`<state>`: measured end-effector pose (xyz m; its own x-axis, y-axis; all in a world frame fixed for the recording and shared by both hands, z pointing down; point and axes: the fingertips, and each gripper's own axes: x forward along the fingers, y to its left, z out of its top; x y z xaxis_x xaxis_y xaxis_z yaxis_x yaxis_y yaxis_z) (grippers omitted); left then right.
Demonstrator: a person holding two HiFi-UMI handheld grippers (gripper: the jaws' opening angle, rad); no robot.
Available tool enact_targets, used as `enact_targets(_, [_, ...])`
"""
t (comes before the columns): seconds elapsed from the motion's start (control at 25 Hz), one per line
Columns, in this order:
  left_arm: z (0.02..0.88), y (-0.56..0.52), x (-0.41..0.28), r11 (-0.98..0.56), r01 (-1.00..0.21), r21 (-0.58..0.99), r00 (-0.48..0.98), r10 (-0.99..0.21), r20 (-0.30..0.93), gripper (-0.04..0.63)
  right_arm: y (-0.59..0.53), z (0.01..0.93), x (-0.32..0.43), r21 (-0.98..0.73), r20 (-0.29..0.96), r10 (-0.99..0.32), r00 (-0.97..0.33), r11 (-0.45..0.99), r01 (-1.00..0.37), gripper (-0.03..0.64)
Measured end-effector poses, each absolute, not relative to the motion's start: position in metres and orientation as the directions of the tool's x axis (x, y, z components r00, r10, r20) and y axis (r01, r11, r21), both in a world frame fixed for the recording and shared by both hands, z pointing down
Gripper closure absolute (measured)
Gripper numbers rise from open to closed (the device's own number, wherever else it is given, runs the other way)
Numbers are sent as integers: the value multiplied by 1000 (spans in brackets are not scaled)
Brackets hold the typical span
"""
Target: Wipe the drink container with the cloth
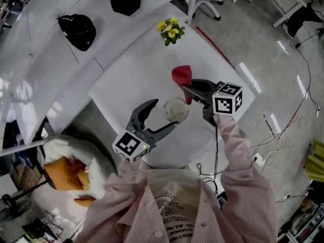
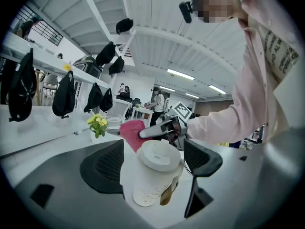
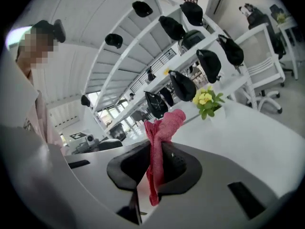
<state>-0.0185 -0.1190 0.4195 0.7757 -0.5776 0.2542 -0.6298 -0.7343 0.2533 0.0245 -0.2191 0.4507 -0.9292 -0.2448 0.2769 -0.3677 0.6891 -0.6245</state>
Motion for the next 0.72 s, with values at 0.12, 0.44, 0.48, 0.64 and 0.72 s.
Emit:
enact_targets(0.12, [400,-122,-32,-716,-664,215,747,-624,229,221,-215,428,39,-561,232,-369,-900,705,-433,572])
enact_targets(0.44, [373,-123,-52,-618,-777,122,629,-749,210,315,-181,368,78,-468,85,-644,-760,648,-601,572])
enact_targets(0.48, [371,-121,-53,-615,-781,113,623,-754,207,420,-174,362,79,-454,78,-659,-748,644,-616,572])
enact_targets(0.64, [358,-115,-52,-622,-775,113,631,-752,190,437,-152,338,86,-389,58,-716,-695,625,-676,572])
enact_targets(0.72, [351,-112,-53,-621,-777,104,628,-754,192,454,-143,329,88,-361,53,-738,-673,614,-702,572])
